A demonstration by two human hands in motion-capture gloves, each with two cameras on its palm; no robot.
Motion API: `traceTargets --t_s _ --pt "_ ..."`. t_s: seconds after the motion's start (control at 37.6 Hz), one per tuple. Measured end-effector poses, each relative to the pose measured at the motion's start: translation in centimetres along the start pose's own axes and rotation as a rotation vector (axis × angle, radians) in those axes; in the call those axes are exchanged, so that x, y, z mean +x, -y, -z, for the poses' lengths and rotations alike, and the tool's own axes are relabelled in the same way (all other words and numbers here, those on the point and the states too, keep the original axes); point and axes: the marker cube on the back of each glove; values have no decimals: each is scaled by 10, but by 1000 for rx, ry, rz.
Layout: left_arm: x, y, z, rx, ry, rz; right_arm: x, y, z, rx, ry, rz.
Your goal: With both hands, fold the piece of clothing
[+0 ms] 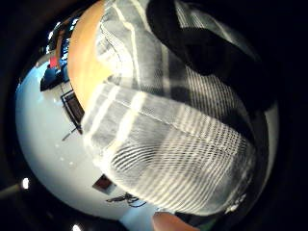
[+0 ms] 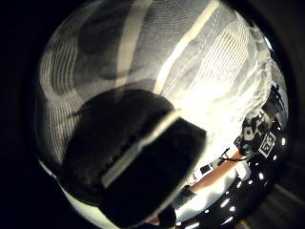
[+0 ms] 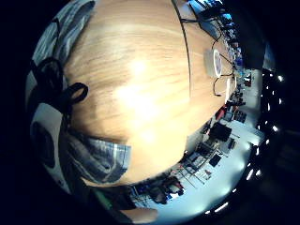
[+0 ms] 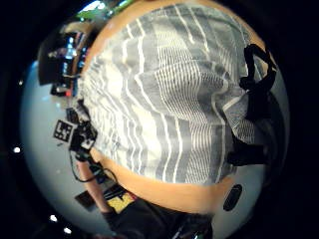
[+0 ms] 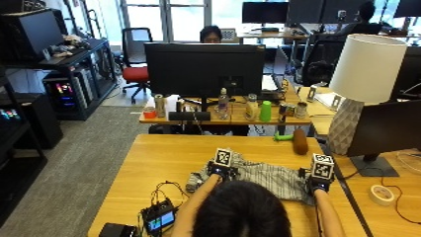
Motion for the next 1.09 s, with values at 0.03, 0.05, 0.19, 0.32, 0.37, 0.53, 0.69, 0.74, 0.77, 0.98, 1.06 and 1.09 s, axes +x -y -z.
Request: traceTargets --t_s 0.03,0.05,0.19,0.32,0.37,0.53,0.69,0.74,0.77,0.98,1.06,1.09 --pt "-1 -1 1 -2 5 -9 -2 -1 1 -11 -5 22" --pt "-2 -2 2 -9 7 -19 -3 -2 3 -22 -12 39" --pt "-12 -5 15 -12 -92 -136 -5 -8 23 -88 -54 54" --pt "-26 -10 26 -24 -251 -170 -11 -13 55 -112 -80 69" --pt "-34 -13 32 1 -283 -172 -15 -13 72 -135 -101 45" --pt "-61 -26 50 64 -306 -145 -37 60 102 -45 -122 111" --pt "-86 -44 61 59 -325 -129 -85 41 148 -93 -114 82" --pt "-97 -52 64 47 -332 -102 -106 35 163 -74 -113 90" --pt "-101 -55 65 46 -335 -102 -116 37 169 -32 -113 115" --pt "-139 -68 83 184 -339 -74 -219 24 197 23 -152 189" --pt "-155 -73 85 207 -318 -5 -269 15 194 -14 -150 263" --pt "-160 -76 84 208 -301 17 -286 5 194 -18 -151 289"
